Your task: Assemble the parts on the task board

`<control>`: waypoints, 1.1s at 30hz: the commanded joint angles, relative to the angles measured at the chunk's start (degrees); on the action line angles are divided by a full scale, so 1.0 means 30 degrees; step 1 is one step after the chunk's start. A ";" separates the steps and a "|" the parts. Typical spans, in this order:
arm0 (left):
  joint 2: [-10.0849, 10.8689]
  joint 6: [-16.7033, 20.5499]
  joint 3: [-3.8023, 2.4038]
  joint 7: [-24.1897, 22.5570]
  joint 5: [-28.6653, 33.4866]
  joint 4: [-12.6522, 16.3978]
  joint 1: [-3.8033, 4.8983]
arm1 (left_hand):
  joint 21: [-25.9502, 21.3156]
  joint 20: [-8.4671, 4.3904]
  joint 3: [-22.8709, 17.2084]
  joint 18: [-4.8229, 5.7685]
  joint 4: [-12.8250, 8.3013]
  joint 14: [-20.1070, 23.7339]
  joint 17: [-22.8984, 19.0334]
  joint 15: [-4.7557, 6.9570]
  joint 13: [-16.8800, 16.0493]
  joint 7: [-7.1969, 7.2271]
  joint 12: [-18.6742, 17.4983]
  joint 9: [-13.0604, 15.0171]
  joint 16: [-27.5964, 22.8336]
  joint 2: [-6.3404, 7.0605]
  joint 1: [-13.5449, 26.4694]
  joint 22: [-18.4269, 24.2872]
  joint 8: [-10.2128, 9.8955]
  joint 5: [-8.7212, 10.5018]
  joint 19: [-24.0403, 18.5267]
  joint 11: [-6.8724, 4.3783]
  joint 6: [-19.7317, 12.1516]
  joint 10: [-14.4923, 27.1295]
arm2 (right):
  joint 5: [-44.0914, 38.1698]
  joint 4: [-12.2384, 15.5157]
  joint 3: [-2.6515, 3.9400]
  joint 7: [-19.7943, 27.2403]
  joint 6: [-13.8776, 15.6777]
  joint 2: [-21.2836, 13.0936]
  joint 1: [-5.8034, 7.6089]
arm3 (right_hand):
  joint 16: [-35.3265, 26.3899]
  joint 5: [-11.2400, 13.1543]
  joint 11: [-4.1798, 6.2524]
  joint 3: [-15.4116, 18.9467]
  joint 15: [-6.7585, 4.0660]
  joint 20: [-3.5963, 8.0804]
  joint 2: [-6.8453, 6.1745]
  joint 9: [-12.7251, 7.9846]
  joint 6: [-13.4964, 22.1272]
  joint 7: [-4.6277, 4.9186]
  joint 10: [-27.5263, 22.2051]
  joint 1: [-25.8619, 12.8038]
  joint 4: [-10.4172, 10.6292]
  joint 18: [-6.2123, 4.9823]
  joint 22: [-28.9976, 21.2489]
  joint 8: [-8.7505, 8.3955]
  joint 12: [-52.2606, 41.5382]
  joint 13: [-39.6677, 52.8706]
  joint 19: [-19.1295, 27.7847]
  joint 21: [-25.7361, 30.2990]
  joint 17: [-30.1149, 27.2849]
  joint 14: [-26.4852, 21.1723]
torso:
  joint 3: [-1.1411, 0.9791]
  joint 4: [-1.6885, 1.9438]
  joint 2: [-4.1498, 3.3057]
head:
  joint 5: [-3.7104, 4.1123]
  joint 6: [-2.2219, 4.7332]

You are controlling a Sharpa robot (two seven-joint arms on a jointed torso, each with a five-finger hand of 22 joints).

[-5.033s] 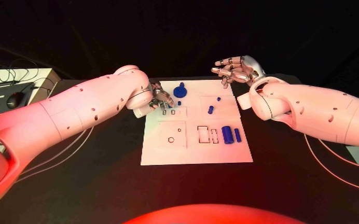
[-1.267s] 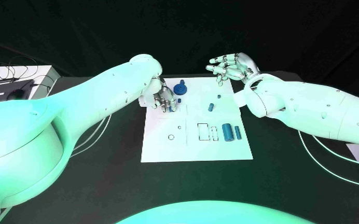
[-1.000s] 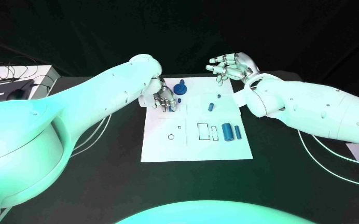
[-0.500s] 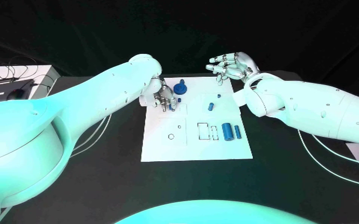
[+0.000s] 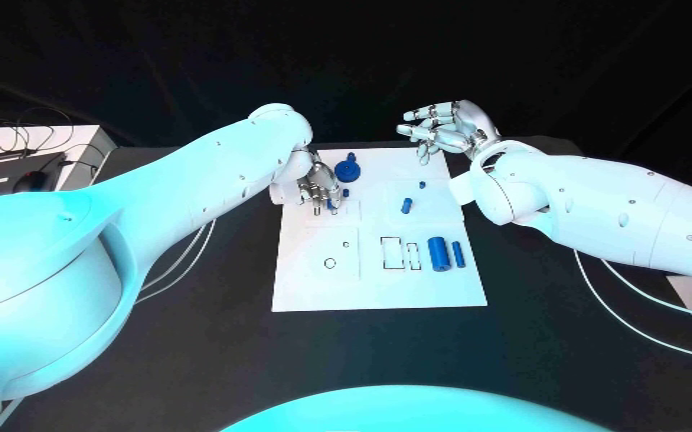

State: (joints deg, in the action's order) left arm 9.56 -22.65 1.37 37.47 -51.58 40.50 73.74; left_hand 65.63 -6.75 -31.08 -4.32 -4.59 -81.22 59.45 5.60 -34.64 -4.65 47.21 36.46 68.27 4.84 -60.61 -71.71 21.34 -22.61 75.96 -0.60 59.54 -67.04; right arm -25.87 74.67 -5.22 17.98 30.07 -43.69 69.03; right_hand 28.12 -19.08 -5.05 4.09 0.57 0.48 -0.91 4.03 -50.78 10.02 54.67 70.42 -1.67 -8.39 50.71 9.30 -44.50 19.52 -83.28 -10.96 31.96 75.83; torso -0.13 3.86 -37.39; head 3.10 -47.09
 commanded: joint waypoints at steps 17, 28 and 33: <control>-0.0143 0.0826 0.0015 -0.0300 -0.0009 -0.0103 -0.0142 | -0.0065 0.0031 -0.0446 0.0033 -0.0257 0.0020 -0.0048 0.0076 -0.0013 0.1379 -0.0103 0.0667 -0.0098 -0.0565 -0.0750 0.0049 0.0079 0.0037 -0.0040 -0.0913 0.1322 -0.0694 | -0.0146 0.0033 0.0009 0.0124 -0.0240 0.0006 0.0009 | 0.0094 -0.0059 0.0139 -0.0057 -0.0056 -0.0001 -0.0029 -0.0008 -0.0017 0.0115 -0.0038 -0.0057 -0.0036 -0.0365 0.0024 -0.0109 0.0046 -0.0017 0.0130 -0.0082 0.0006 -0.0117 | 0.0013 -0.0002 -0.0017 | -0.0021 -0.0027; -0.0145 0.1270 0.0016 -0.0373 -0.0033 -0.0089 -0.0233 | -0.0112 0.0041 -0.0419 0.0012 -0.0221 0.0031 -0.0093 0.0072 -0.0002 0.1361 -0.0114 0.0679 -0.0138 -0.0591 -0.0772 0.0083 0.0082 0.0055 -0.0063 -0.0906 0.1286 -0.0674 | -0.0148 0.0045 0.0009 0.0120 -0.0252 -0.0006 0.0009 | 0.0115 -0.0104 0.0140 -0.0051 -0.0057 -0.0003 -0.0001 -0.0006 -0.0021 0.0115 -0.0044 -0.0080 -0.0076 -0.0369 0.0041 -0.0105 0.0039 -0.0011 0.0136 -0.0089 0.0017 -0.0128 | 0.0000 -0.0018 -0.0004 | -0.0025 -0.0038; -0.0085 0.1472 0.0015 -0.0412 -0.0057 0.0046 -0.0241 | -0.0134 0.0048 -0.0408 -0.0007 -0.0189 0.0024 -0.0094 0.0071 0.0003 0.1356 -0.0111 0.0697 -0.0145 -0.0588 -0.0790 0.0099 0.0100 0.0062 -0.0064 -0.0903 0.1262 -0.0669 | -0.0148 0.0040 0.0009 0.0124 -0.0266 -0.0015 0.0009 | 0.0115 -0.0104 0.0140 -0.0051 -0.0057 -0.0003 -0.0001 -0.0006 -0.0021 0.0115 -0.0044 -0.0080 -0.0076 -0.0369 0.0041 -0.0105 0.0039 -0.0011 0.0136 -0.0089 0.0017 -0.0128 | 0.0004 -0.0010 -0.0005 | -0.0007 -0.0039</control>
State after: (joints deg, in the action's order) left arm 9.40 -19.77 1.29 36.88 -51.50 40.39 73.45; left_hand 65.40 -6.75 -31.23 -4.32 -4.43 -81.30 59.22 5.52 -34.61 -4.05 47.21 38.55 68.05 4.84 -60.61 -71.48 21.30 -22.22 75.95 -0.83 60.15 -66.97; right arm -25.91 74.75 -5.22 17.98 30.04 -43.74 69.03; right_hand 28.12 -19.08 -4.94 4.09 0.57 0.48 -0.91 4.03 -50.89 10.09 54.56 70.42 -1.66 -8.87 50.79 9.30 -44.50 19.52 -83.29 -10.96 31.96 75.83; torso -0.12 3.83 -37.42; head 3.01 -47.20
